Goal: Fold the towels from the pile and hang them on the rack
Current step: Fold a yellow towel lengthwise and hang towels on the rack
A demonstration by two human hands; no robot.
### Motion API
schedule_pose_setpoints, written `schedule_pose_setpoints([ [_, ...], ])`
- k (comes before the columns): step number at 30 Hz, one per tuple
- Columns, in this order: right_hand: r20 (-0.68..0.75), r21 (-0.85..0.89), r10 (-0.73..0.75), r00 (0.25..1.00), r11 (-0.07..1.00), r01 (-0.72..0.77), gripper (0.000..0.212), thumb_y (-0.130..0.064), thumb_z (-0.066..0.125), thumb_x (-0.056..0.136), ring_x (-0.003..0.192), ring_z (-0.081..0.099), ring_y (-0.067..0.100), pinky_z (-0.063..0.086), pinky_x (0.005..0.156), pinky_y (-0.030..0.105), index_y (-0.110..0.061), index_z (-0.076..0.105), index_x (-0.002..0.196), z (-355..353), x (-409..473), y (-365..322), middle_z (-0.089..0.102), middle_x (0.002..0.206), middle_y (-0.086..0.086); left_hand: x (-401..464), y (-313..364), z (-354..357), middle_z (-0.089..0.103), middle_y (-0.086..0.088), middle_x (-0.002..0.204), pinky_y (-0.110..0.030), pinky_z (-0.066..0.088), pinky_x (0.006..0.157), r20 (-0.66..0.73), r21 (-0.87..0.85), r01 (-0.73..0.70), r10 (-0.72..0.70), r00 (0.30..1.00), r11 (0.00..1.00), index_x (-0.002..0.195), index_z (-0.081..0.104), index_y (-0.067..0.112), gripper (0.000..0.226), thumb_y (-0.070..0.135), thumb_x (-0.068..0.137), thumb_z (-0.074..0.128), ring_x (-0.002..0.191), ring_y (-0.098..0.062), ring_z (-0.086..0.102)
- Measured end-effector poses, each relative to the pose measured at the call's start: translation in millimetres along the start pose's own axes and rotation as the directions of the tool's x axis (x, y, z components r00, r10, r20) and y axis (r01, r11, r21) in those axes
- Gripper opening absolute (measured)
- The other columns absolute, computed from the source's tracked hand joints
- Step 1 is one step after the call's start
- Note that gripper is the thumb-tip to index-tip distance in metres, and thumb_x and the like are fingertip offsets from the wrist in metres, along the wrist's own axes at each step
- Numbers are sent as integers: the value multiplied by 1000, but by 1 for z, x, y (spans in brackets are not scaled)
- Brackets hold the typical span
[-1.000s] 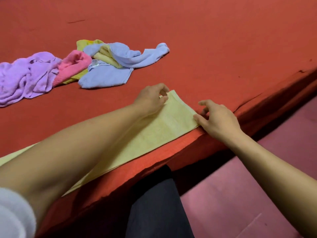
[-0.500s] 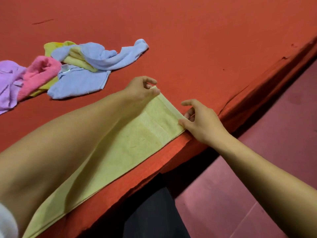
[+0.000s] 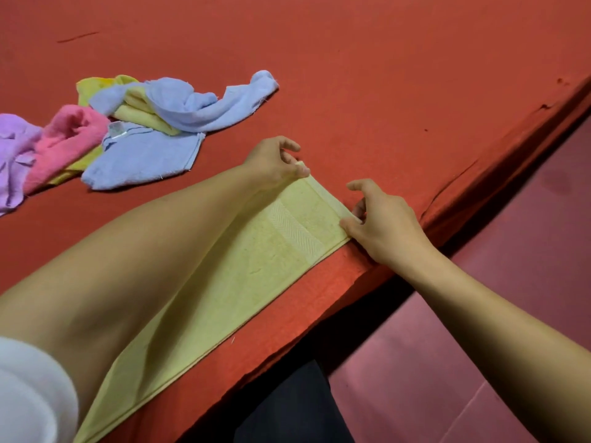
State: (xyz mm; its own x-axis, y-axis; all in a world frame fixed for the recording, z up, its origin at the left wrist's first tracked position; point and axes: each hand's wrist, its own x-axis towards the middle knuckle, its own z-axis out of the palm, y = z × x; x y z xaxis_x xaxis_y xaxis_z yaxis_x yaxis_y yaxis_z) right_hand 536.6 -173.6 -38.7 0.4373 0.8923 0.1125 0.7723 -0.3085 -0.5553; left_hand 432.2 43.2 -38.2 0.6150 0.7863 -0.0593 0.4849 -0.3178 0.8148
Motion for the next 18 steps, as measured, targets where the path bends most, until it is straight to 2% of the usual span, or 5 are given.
schedule_pose_setpoints([
  [3, -19, -29, 21, 1000, 999, -22, 59, -36, 70, 84, 97, 60, 19, 43, 81, 34, -25, 45, 136, -7, -1, 1, 62, 97, -10, -7, 3, -8, 67, 10, 102, -21, 50, 79, -17, 128, -69, 72, 997, 989, 116, 59, 24, 51, 32, 74, 86, 88, -2, 63],
  [6, -84, -15, -6, 996, 1000, 5, 55, -42, 68, 86, 87, 56, 14, 43, 79, 35, -29, 47, 134, -13, -5, -8, 60, 100, -13, -32, 7, -26, 63, 17, 104, -13, 42, 73, -103, 191, -111, 132, 986, 975, 114, 61, 27, 41, 35, 78, 81, 85, 4, 56],
  [9, -71, 40, -77, 995, 996, 80, 44, -39, 65, 88, 64, 50, 3, 48, 77, 35, -34, 53, 129, -9, -14, -31, 63, 96, -15, -77, 1, -45, 65, 19, 100, -18, 46, 74, -108, 249, -129, 160, 981, 960, 103, 63, 35, 21, 32, 85, 75, 84, 1, 58],
  [13, 37, 96, -184, 982, 979, 180, 34, -36, 64, 89, 66, 56, 2, 51, 77, 35, -36, 58, 123, 13, -36, -77, 64, 87, -20, -156, -30, -80, 67, 21, 94, -16, 47, 72, -134, 232, -103, 137, 982, 967, 97, 64, 37, 16, 28, 86, 73, 78, 2, 59],
  [18, 178, 149, -380, 908, 922, 356, 29, -35, 65, 88, 68, 53, -1, 49, 78, 32, -37, 61, 117, 58, -70, -154, 64, 85, -21, -276, -93, -148, 66, 21, 83, -11, 43, 66, -319, 218, 11, 61, 946, 976, 92, 64, 37, 23, 16, 86, 72, 70, 3, 56],
])
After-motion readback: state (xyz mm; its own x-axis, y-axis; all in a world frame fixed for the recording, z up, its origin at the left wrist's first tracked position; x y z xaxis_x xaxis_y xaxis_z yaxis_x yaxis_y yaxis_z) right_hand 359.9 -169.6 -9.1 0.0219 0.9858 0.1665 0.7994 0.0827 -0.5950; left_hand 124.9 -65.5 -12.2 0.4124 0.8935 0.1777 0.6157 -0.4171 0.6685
